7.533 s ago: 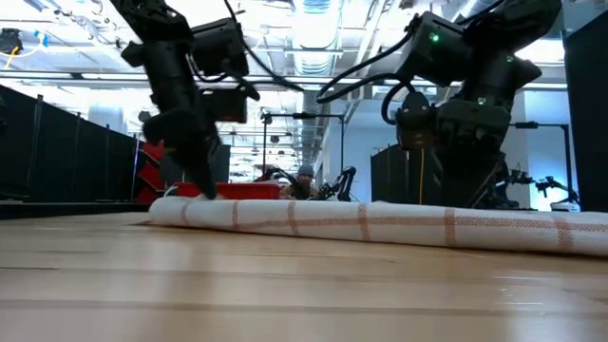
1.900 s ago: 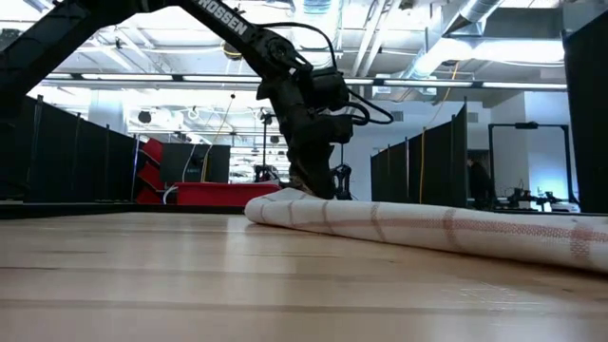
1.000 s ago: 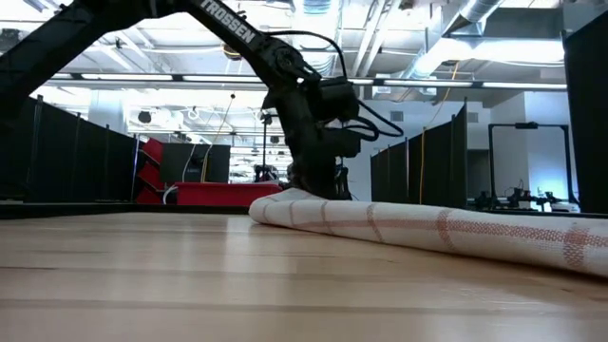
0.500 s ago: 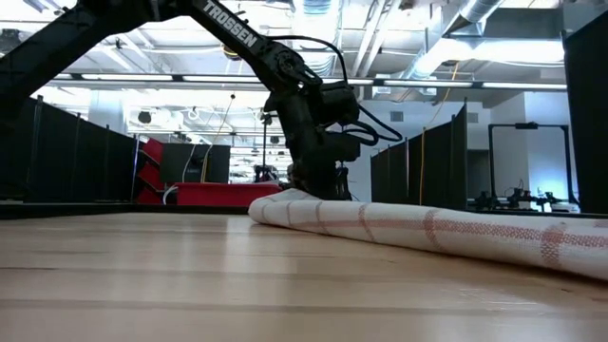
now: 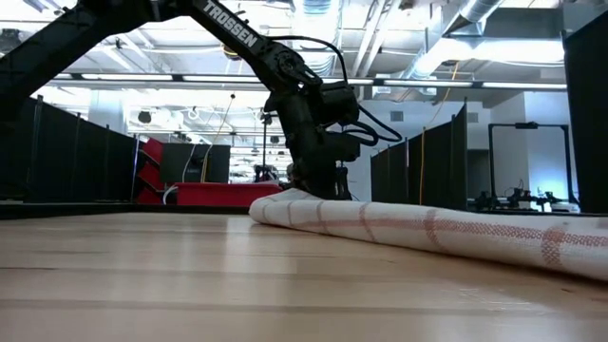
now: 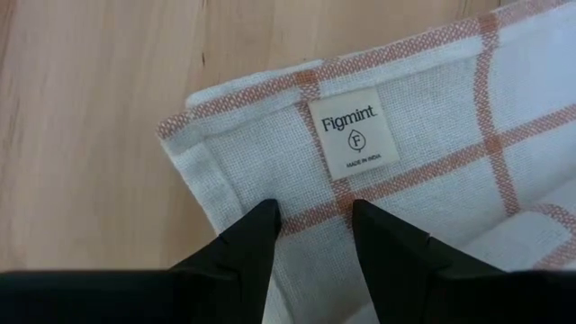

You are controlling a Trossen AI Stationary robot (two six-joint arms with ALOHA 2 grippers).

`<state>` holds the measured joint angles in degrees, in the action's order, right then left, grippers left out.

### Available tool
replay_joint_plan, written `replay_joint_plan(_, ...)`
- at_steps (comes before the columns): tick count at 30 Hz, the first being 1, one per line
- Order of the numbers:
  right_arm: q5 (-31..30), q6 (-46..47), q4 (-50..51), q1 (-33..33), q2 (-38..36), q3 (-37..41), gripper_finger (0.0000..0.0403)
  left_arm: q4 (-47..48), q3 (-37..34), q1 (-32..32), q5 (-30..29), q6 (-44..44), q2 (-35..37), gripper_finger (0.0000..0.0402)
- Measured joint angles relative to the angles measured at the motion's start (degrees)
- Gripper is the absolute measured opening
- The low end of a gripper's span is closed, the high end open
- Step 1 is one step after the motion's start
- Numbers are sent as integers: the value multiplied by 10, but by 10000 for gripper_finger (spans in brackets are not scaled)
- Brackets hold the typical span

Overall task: Roll towel
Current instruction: Fold the white patterned towel

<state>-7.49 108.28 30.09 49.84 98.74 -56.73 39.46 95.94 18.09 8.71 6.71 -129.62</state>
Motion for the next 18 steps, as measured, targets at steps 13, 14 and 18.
replay_joint_plan(13, -1, 10, 29, 13, 0, -37, 11, 0, 0, 0, 3, -6, 0, 136)
replay_joint_plan(14, -1, 17, 29, 18, 0, -37, 11, 0, -1, 0, 4, -6, 0, 136)
replay_joint_plan(18, -2, 53, 29, 38, 0, -37, 11, 2, -1, 0, 5, -9, 0, 136)
